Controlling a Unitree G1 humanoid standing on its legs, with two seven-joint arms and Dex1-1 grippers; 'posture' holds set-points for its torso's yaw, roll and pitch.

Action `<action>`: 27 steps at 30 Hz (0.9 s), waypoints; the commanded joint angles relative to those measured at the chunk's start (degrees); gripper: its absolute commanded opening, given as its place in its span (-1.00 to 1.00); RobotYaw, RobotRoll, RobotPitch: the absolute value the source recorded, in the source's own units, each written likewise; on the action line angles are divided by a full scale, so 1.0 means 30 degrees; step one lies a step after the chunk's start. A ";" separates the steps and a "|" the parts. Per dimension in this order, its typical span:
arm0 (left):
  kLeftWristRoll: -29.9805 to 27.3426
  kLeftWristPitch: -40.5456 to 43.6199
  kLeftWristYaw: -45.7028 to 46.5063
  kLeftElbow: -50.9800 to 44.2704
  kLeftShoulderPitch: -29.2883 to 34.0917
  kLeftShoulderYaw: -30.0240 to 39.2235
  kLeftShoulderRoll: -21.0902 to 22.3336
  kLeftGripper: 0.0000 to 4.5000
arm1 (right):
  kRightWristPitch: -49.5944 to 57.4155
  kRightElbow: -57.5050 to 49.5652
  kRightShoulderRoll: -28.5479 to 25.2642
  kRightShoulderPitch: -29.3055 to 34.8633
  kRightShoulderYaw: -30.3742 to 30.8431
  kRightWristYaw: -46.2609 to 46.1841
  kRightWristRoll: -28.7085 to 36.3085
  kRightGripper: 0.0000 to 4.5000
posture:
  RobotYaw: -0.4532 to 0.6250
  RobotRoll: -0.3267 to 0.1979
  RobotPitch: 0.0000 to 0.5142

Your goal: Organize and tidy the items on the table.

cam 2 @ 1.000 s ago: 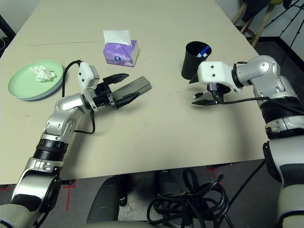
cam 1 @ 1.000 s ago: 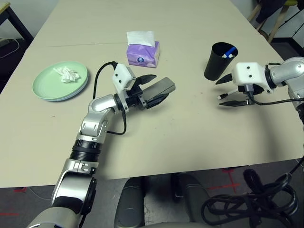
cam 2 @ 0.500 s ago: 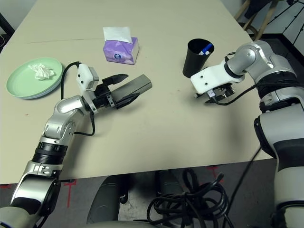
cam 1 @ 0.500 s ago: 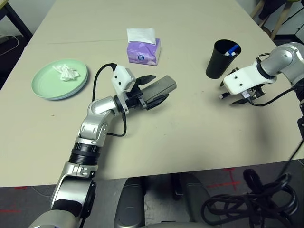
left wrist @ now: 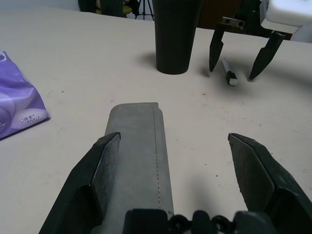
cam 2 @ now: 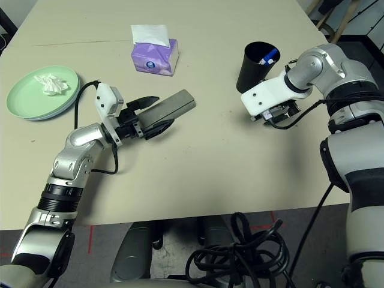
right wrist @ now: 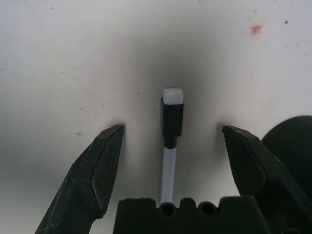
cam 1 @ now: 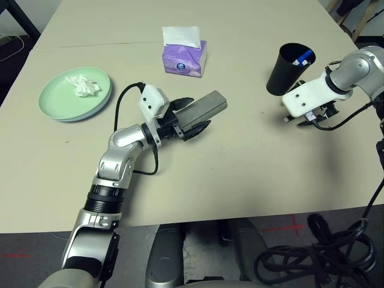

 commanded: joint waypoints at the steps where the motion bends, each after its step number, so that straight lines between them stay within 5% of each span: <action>1: -0.0201 0.0148 0.0000 -0.0371 0.0395 0.0065 0.0124 1.00 | -0.0115 0.0275 -0.0188 -0.0179 0.0083 0.0135 -0.0154 0.98 | 0.08 0.25 0.18; 11: -0.0180 0.0243 0.0070 -0.0611 0.0555 0.0156 0.0184 1.00 | 0.0091 0.0412 0.0228 0.0146 -0.0026 0.0028 -0.0015 0.98 | 0.11 0.25 0.18; 22: -0.0146 0.0242 0.0267 -0.0754 0.0636 0.0235 0.0201 1.00 | 0.0030 0.0491 0.0705 0.0252 -0.0198 0.0245 0.0208 -0.79 | 0.13 0.25 0.14; 27: -0.0119 0.0162 0.0387 -0.0707 0.0615 0.0179 0.0118 1.00 | -0.0023 0.0432 0.0883 0.0114 -0.0382 0.0598 0.0534 -0.82 | 0.13 0.25 0.08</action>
